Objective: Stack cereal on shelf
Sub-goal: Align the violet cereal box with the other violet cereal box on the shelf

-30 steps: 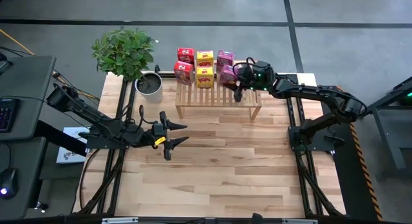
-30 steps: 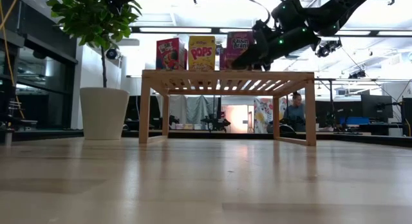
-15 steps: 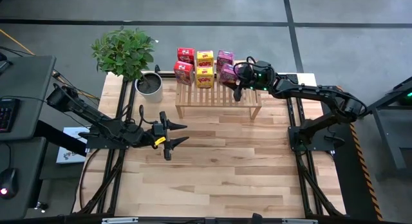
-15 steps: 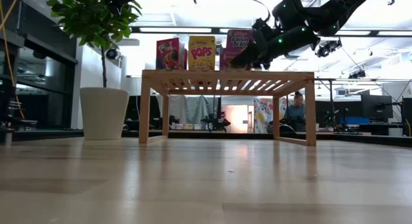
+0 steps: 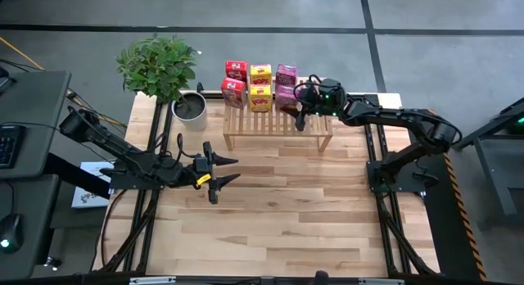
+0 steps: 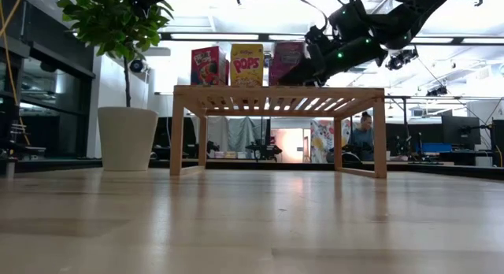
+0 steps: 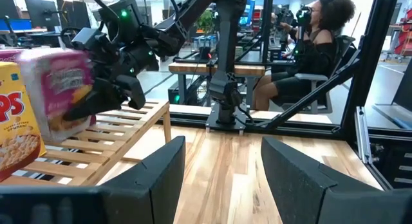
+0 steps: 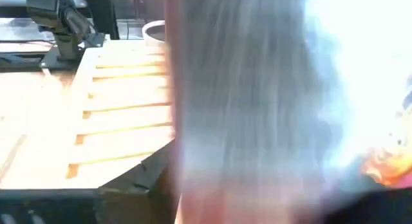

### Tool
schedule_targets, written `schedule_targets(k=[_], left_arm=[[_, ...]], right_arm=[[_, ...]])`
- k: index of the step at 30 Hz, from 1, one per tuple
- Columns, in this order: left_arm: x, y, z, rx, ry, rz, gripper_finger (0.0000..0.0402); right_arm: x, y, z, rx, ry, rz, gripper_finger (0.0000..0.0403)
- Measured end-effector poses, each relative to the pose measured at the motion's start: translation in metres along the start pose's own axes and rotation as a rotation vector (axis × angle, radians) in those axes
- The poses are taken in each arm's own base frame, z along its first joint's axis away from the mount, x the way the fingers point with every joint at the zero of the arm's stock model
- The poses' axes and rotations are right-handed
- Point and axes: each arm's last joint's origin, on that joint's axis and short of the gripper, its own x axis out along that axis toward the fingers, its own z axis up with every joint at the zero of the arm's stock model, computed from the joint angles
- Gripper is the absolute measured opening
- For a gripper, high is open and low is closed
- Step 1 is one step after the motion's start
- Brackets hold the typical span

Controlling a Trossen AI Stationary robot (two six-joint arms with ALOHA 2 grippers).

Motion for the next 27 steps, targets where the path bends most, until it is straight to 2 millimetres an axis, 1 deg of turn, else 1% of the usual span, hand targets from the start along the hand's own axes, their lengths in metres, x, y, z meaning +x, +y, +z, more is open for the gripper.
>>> schedule_targets(k=[6, 12, 20, 27], left_arm=[[0.001, 0.001, 0.000, 0.003, 0.000, 0.004, 0.0193], [0.001, 0.001, 0.000, 0.018, 0.001, 0.004, 0.0193], [0.002, 0.003, 0.000, 0.028, 0.002, 0.016, 0.0193], [0.005, 0.008, 0.000, 0.027, 0.002, 0.041, 0.0193]], right_arm=[[0.001, -0.001, 0.000, 0.011, -0.016, 0.000, 0.0240], [0.001, -0.003, -0.002, 0.018, -0.001, -0.002, 0.0261], [-0.006, -0.005, 0.001, 0.024, 0.008, -0.009, 0.0307], [-0.009, -0.003, -0.003, 0.037, 0.071, 0.003, 0.0344]])
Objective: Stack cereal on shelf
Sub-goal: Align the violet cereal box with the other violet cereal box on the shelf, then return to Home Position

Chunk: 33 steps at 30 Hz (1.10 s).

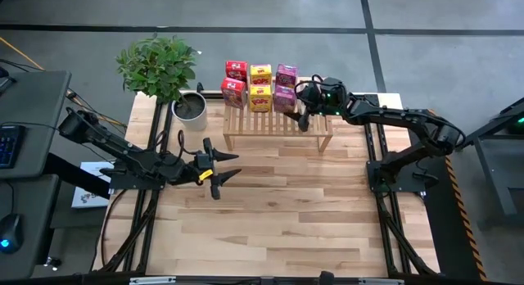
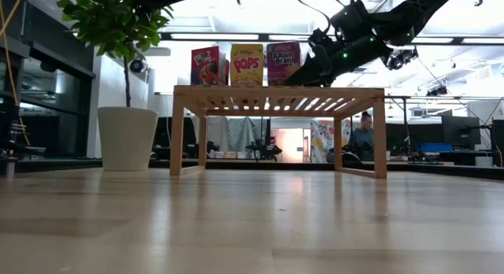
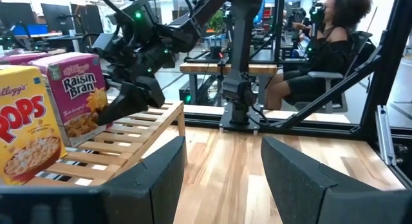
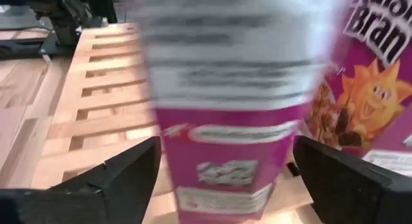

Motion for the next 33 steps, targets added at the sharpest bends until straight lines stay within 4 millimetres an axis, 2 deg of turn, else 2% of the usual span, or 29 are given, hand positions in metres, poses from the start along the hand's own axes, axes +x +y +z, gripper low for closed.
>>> schedule_targets(k=[7, 15, 24, 27, 33], left_arm=[[0.000, 0.001, 0.000, 0.000, 0.000, 0.003, 0.0193], [0.000, 0.001, 0.000, 0.002, 0.000, 0.004, 0.0193], [0.000, 0.001, 0.000, -0.002, -0.001, 0.003, 0.0193], [0.000, 0.001, 0.000, -0.009, -0.001, 0.004, 0.0193], [-0.001, -0.002, 0.000, -0.009, -0.001, -0.011, 0.0193]], right_arm=[[-0.013, -0.006, 0.002, -0.002, 0.024, -0.034, 0.0351], [-0.047, -0.009, 0.005, 0.035, 0.113, -0.061, 0.0351], [-0.084, 0.003, 0.004, 0.080, 0.201, -0.041, 0.0351], [-0.095, 0.011, -0.007, 0.130, 0.194, -0.035, 0.0351], [-0.117, 0.034, -0.051, 0.225, 0.082, 0.069, 0.0351]])
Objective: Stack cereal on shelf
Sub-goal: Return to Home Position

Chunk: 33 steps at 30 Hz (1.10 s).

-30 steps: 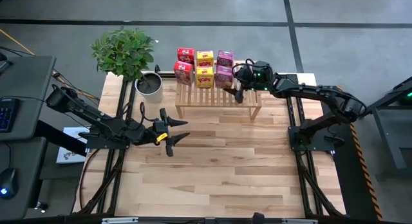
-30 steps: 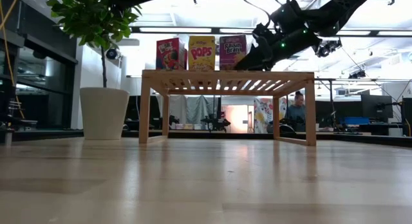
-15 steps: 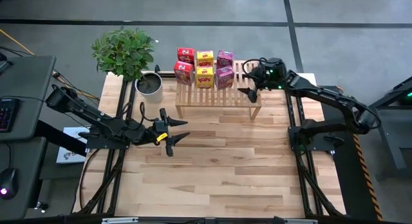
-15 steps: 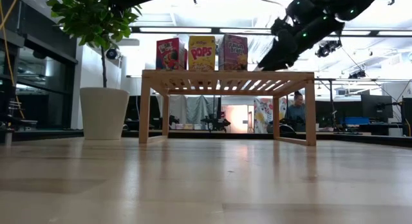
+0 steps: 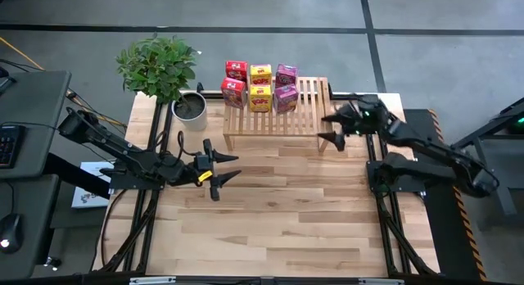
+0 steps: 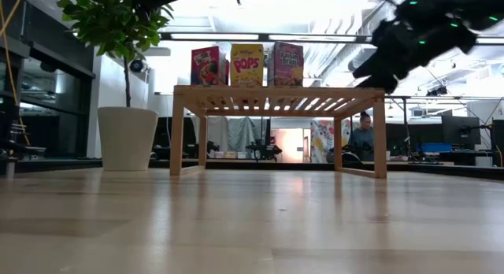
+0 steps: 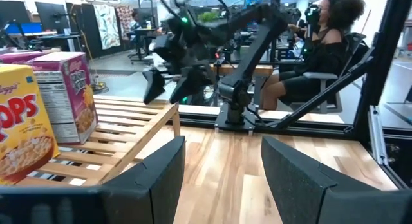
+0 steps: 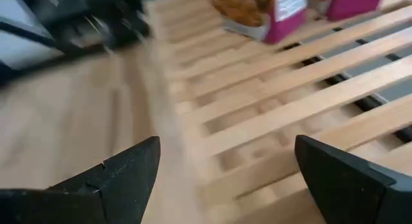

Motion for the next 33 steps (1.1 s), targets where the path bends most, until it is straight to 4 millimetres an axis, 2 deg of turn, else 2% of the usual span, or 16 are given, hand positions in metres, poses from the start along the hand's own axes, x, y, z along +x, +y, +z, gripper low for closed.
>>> schedule_targets(k=[4, 8, 12, 17, 22, 25, 29, 33], left_arm=[[0.000, 0.000, 0.001, 0.021, -0.003, -0.002, 0.0193], [0.001, 0.002, 0.001, 0.021, -0.005, 0.009, 0.0193], [0.002, 0.005, 0.002, 0.017, -0.012, 0.021, 0.0193], [0.002, 0.005, 0.002, 0.017, -0.012, 0.024, 0.0193], [0.002, 0.005, 0.002, 0.017, -0.013, 0.025, 0.0193], [0.002, 0.005, 0.003, 0.013, -0.019, 0.025, 0.0193], [0.002, 0.005, 0.003, 0.008, -0.025, 0.021, 0.0193], [0.000, 0.002, 0.003, 0.009, -0.024, 0.008, 0.0193]], right_arm=[[-0.011, 0.012, -0.023, 0.054, -0.183, 0.098, 0.0351], [-0.022, 0.027, -0.026, 0.036, -0.472, 0.212, 0.0351], [-0.027, 0.033, -0.026, 0.073, -0.612, 0.181, 0.0351], [-0.022, 0.037, -0.026, 0.116, -0.623, 0.114, 0.0351], [-0.013, 0.056, -0.025, 0.077, -0.616, 0.235, 0.0351], [-0.007, 0.069, -0.025, 0.057, -0.633, 0.251, 0.0351], [-0.005, 0.079, -0.026, 0.049, -0.616, 0.185, 0.0351], [-0.003, 0.078, -0.028, 0.093, -0.569, 0.074, 0.0351]])
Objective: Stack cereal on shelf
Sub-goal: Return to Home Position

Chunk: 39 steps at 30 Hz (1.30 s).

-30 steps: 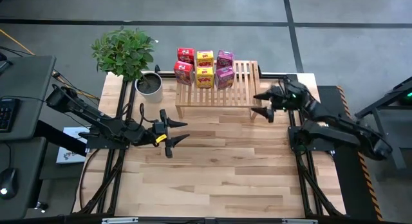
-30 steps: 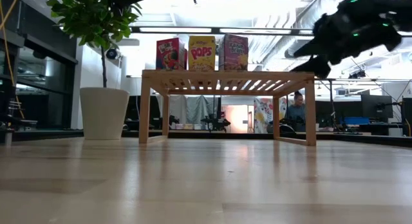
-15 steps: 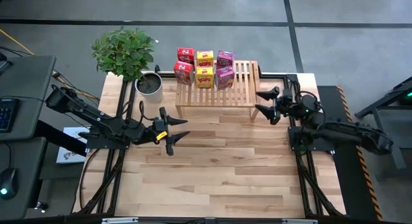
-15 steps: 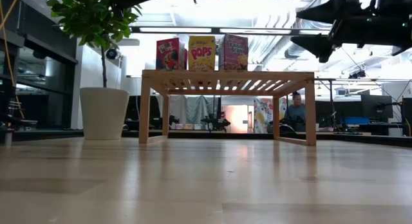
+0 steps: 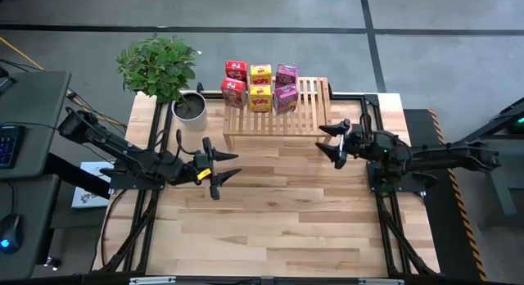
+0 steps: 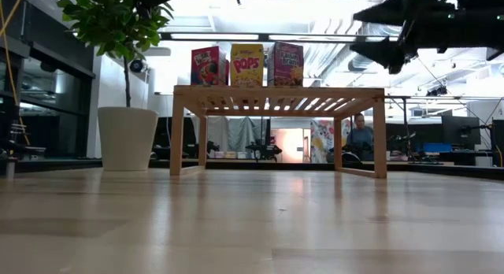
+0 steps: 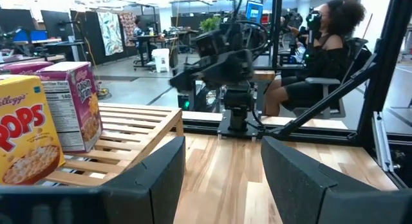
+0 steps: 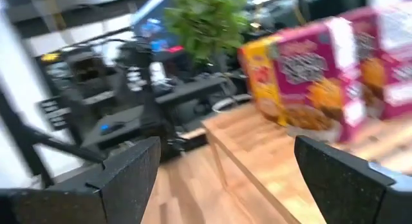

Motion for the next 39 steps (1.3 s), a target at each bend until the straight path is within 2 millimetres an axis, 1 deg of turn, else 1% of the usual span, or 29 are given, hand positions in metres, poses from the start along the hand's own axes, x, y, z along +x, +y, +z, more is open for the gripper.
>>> schedule_targets(k=[2, 7, 10, 12, 14, 16, 18, 19, 21, 22, 23, 27, 28, 31, 35, 37, 39], left_arm=[[-0.001, -0.001, 0.000, 0.000, 0.000, -0.007, 0.0193], [-0.002, -0.002, 0.000, 0.001, 0.001, -0.013, 0.0193], [-0.001, -0.002, 0.000, 0.011, 0.001, -0.011, 0.0193], [-0.001, -0.002, 0.000, 0.020, 0.002, -0.007, 0.0193], [-0.001, -0.002, -0.001, 0.024, 0.007, -0.006, 0.0193], [-0.002, -0.001, -0.004, 0.057, 0.035, -0.005, 0.0193], [-0.004, 0.005, -0.007, 0.106, 0.077, 0.007, 0.0188], [-0.005, 0.009, -0.009, 0.110, 0.092, 0.018, 0.0181], [-0.010, 0.020, -0.017, 0.111, 0.114, 0.043, 0.0160], [-0.013, 0.026, -0.022, 0.105, 0.119, 0.045, 0.0143], [-0.016, 0.032, -0.025, 0.091, 0.113, 0.040, 0.0124], [-0.033, 0.053, -0.044, 0.056, 0.052, -0.024, 0.0028], [-0.038, 0.057, -0.049, 0.051, 0.030, -0.050, 0.0014], [-0.052, 0.066, -0.064, 0.023, -0.018, -0.100, 0.0014], [-0.067, 0.073, -0.085, -0.008, -0.028, -0.104, 0.0002], [-0.073, 0.076, -0.092, -0.022, -0.035, -0.105, 0.0003], [-0.075, 0.078, -0.093, -0.024, -0.019, -0.101, 0.0001]], right_arm=[[0.000, -0.002, -0.002, 0.025, 0.018, -0.043, 0.0351], [0.000, -0.006, -0.006, 0.050, 0.054, -0.086, 0.0351], [0.000, -0.005, -0.006, 0.015, 0.073, -0.027, 0.0349], [0.000, -0.004, -0.006, 0.005, 0.077, -0.007, 0.0339], [0.000, -0.004, -0.006, -0.012, 0.072, -0.006, 0.0314], [0.000, -0.004, -0.006, -0.027, 0.068, -0.020, 0.0270], [0.000, -0.004, -0.006, -0.032, 0.065, -0.032, 0.0204], [0.000, -0.004, -0.006, -0.035, 0.065, -0.032, 0.0163], [0.000, -0.004, -0.005, -0.050, 0.065, -0.027, 0.0073], [0.000, -0.004, -0.005, -0.066, 0.062, -0.022, 0.0038], [-0.001, -0.004, -0.004, -0.082, 0.060, -0.021, 0.0020], [-0.001, -0.004, -0.003, -0.076, 0.049, -0.020, 0.0032], [-0.002, -0.004, -0.002, -0.080, 0.045, -0.019, 0.0028], [-0.001, -0.004, -0.003, -0.110, 0.048, -0.017, 0.0005], [-0.002, -0.003, -0.003, -0.121, 0.054, 0.013, 0.0009], [-0.002, -0.002, -0.003, -0.123, 0.061, 0.040, 0.0003], [-0.002, -0.002, -0.005, -0.137, 0.085, 0.063, 0.0002]])
